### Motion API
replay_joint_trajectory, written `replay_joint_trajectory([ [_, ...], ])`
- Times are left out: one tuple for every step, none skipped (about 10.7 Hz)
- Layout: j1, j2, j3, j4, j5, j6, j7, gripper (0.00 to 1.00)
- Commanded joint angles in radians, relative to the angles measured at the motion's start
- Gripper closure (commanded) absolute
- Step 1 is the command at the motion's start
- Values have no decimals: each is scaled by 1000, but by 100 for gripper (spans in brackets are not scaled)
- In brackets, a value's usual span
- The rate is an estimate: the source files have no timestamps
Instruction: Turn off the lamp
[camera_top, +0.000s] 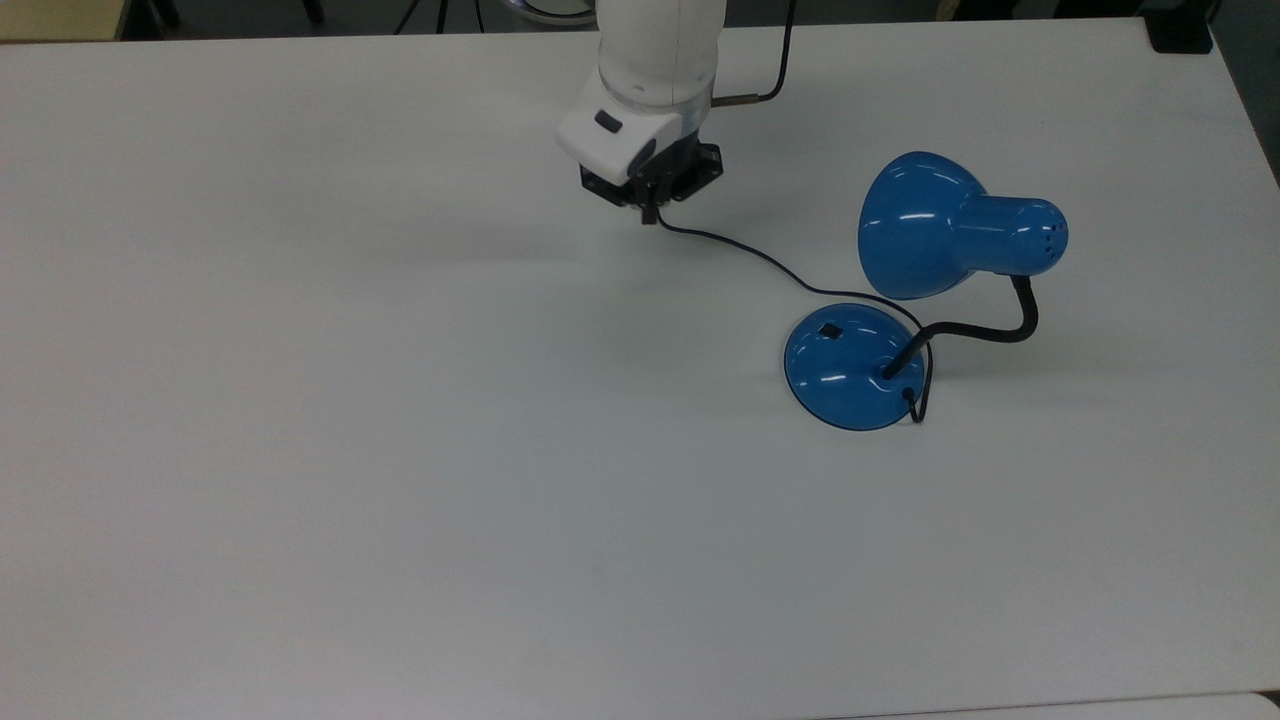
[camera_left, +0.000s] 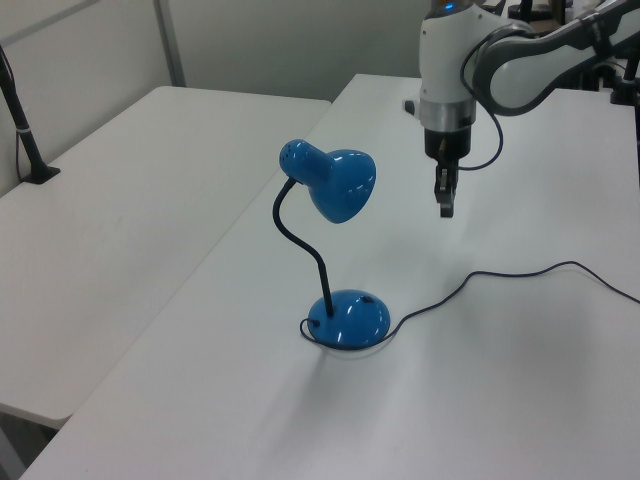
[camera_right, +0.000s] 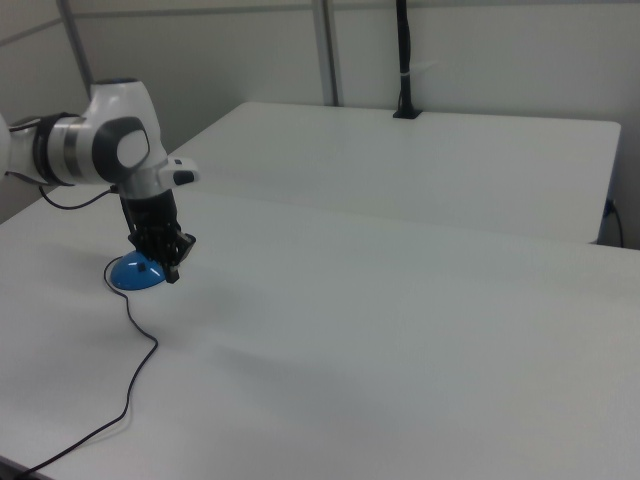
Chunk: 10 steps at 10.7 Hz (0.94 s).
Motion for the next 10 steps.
replay_joint_trajectory([
  [-15, -30, -2, 115, -79, -180, 146, 100],
  [-27, -32, -2, 145, -78, -186, 148, 100],
  [-40, -41, -2, 165, -75, -202, 146, 100],
  [-50, -47, -2, 192, -75, -211, 146, 100],
  [-58, -48, -2, 233, -75, -246, 146, 100],
  [-66, -48, -2, 279, -72, -290, 137, 100],
  [-75, -50, -4, 306, -70, -321, 136, 100],
  [-76, -53, -4, 329, -70, -337, 134, 100],
  [-78, -62, -5, 340, -70, -344, 134, 100],
  [-89, -74, -9, 340, -67, -346, 130, 100],
])
